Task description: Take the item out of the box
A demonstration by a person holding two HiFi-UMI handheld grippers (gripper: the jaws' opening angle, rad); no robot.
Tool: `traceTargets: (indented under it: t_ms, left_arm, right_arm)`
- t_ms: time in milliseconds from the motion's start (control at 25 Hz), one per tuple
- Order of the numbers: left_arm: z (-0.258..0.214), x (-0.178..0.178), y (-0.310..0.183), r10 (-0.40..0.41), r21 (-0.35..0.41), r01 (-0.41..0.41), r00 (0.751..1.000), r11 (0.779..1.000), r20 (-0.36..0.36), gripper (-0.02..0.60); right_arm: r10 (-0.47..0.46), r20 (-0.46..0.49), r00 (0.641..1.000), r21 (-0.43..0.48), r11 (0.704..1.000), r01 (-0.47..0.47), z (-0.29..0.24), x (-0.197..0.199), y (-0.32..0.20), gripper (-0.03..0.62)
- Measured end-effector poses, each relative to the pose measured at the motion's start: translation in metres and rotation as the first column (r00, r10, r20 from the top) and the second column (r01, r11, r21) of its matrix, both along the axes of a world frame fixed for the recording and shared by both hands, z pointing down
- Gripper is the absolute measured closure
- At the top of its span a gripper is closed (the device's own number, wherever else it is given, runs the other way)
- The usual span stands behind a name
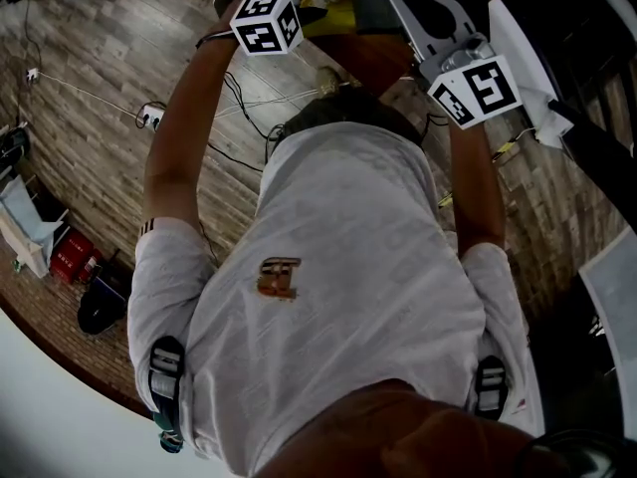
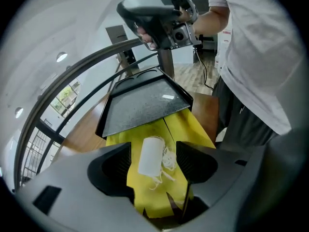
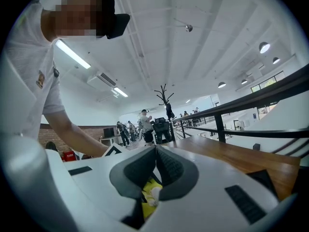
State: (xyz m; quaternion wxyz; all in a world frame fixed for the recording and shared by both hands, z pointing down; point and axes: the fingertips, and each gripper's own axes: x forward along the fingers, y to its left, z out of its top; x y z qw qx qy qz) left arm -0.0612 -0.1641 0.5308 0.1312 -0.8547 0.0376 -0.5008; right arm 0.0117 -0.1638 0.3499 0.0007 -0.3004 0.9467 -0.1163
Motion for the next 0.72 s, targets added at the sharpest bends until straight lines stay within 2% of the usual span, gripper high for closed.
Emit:
traceTargets:
  t_ms: [240,720]
  left_arm:
    - [0.019,0.001,-0.002,0.034,-0.025,-0.032,0.998,0.999,0.054,0.285]
    - [0.037,0.005,-0.007,0.067,-0.069,-0.061,0.994,0.996,0.091,0.287]
  right_arm:
    - [0.019,0.001,1.000,-0.007,1.000,-0.019,0.003,0.007,-0.005,0.563]
    - [0.048,-0.007,0.999,-0.029,0.998,-0.048,0.011,0.019,-0.013,0.563]
